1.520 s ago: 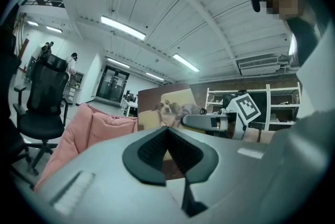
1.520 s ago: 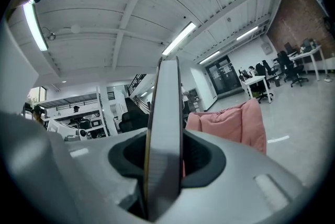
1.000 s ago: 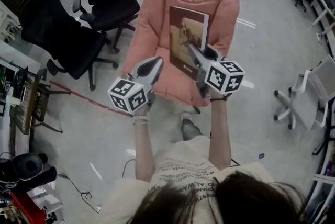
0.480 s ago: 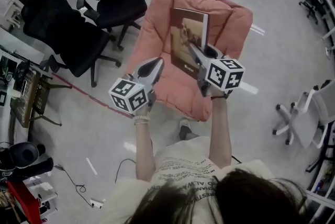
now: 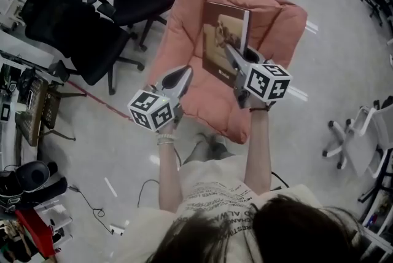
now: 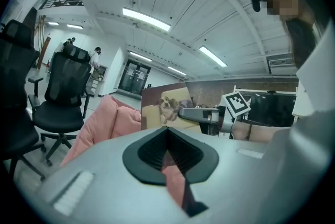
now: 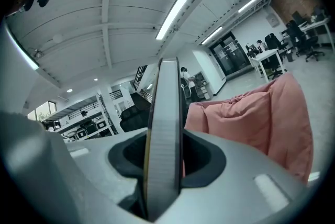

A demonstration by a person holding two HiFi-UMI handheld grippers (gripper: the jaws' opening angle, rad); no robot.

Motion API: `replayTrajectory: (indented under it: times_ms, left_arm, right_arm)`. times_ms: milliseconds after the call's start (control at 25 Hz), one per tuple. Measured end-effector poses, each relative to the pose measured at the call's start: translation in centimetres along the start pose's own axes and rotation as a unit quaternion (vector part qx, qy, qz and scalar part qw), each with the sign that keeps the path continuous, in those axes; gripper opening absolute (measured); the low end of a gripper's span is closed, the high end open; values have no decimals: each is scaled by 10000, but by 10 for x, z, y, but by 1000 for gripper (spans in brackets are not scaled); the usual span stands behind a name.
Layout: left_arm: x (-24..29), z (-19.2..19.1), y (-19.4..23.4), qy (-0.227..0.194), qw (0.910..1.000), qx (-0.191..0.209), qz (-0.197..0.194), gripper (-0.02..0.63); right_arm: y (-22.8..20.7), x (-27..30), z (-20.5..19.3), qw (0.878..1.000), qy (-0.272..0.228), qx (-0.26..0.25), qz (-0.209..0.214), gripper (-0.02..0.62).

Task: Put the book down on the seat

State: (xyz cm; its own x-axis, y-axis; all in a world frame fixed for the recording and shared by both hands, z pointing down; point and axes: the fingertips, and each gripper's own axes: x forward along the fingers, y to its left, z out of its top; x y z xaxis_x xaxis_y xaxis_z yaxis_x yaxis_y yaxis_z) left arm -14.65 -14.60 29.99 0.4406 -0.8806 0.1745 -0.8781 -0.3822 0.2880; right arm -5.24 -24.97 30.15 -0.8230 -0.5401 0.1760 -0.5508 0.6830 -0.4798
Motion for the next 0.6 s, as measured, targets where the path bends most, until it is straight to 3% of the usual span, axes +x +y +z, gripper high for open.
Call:
replayTrajectory:
  times_ms: [280,600]
  left_arm:
    - [37,-9,50,216,9994,-162,-206,-5]
    - [75,-9,101,502,9962,-348,-620,-5]
  right_arm:
    - [-33,39,-8,9995,93,128,-288,147]
    - [-38,102,-12,9985,284,142,-449,147]
